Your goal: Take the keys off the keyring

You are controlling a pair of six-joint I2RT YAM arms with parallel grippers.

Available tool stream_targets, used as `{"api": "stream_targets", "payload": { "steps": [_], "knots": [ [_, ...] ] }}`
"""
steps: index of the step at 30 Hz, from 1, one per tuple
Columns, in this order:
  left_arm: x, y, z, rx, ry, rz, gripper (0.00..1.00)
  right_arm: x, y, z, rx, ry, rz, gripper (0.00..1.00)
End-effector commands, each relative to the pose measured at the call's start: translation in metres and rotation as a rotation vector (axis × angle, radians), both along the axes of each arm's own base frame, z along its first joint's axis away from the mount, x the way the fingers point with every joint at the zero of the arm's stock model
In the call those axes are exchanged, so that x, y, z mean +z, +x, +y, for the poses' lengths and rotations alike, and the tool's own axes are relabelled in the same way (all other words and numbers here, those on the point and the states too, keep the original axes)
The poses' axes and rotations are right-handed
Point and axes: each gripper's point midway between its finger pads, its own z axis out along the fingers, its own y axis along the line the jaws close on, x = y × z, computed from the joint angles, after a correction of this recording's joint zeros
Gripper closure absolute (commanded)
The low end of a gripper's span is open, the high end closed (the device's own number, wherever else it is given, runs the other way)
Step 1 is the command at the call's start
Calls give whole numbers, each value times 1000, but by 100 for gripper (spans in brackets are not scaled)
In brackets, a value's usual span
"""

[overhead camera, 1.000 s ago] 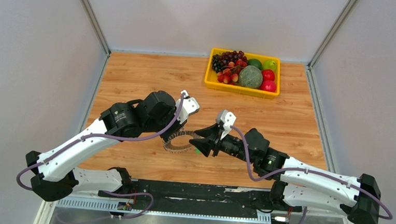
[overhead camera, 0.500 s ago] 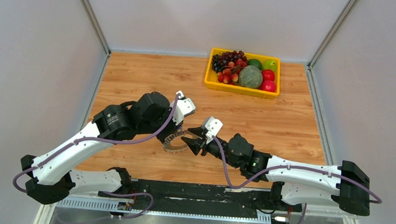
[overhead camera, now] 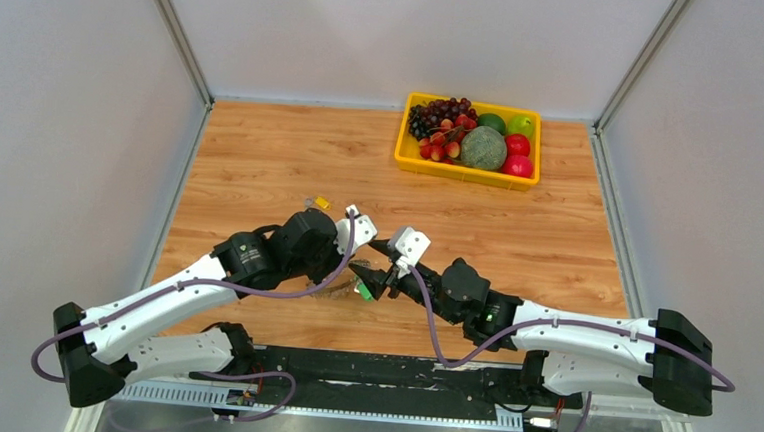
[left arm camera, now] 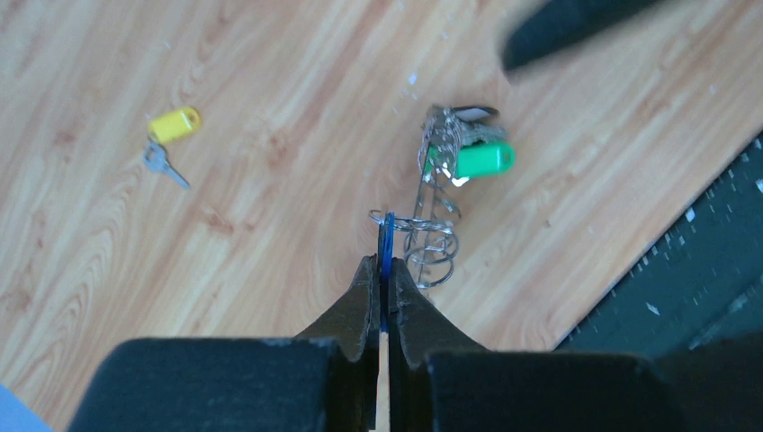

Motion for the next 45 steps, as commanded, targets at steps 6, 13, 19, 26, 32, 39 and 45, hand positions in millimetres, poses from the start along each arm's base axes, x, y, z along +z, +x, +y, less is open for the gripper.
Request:
{"api": "stream_targets", "payload": {
  "steps": [6, 13, 19, 26, 32, 39, 45],
  "knots": [
    [57, 10, -17, -33, -159, -122, 100, -10, 6, -28, -37, 27, -35, 46],
    [60, 8, -17, -36, -181, -123, 100, -16, -2, -42, -27, 82, 17, 44],
    [51, 15, -12, -33, -176, -202, 100, -21, -13, -51, -10, 96, 133, 41],
    [48, 7, -6, -41, -222, -215, 100, 2, -23, -77, -19, 219, 215, 42],
    [69, 4, 3, -23, -271, -265, 100, 28, -32, -92, -4, 259, 229, 43],
    [87, -5, 4, -7, -293, -202, 100, 41, -39, -95, 26, 267, 243, 44],
    [88, -9, 3, 3, -299, -152, 100, 34, -44, -93, 58, 249, 245, 44]
  ]
}}
